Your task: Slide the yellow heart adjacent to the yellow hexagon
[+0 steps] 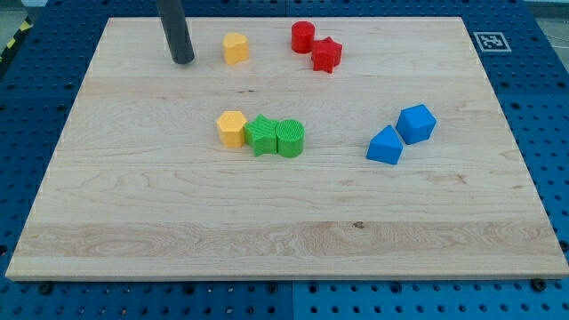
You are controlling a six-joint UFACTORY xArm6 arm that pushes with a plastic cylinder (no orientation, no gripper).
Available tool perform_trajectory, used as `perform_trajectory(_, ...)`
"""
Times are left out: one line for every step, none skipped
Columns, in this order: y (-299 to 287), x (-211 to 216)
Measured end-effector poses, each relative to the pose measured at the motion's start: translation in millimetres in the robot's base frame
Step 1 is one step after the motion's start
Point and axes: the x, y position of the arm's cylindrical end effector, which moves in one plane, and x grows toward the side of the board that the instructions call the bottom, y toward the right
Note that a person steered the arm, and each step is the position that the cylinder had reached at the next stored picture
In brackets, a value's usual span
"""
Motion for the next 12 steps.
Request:
perform_trajectory(0, -16)
perform_trajectory(-16, -35)
perform_trajectory(-21, -56)
perform_trajectory(3, -64)
perform_trajectory(52, -64)
perform_trajectory(72, -49)
perform_trajectory(74, -43)
perform_trajectory(74, -18)
perform_trajectory(74, -14)
perform_trajectory(74, -6)
perform_trajectory(75, -5)
perform_trajectory(106, -5)
